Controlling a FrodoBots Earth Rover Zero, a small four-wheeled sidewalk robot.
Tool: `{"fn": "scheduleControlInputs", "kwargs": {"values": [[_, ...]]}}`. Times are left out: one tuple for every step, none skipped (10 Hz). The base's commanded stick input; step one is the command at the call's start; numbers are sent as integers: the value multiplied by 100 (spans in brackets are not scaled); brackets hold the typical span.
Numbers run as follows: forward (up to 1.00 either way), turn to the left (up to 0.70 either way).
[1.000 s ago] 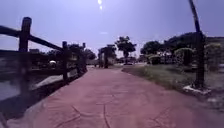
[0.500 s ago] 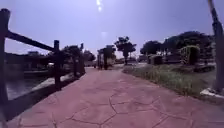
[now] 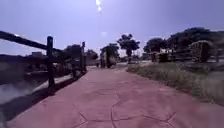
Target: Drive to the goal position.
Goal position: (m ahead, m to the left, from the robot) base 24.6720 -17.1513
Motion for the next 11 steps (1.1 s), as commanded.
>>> {"fn": "scheduleControlInputs", "kwargs": {"values": [[100,1],[100,1],[100,1],[100,1],[100,1],[100,1],[100,1],[100,1],[100,1],[100,1],[100,1]]}}
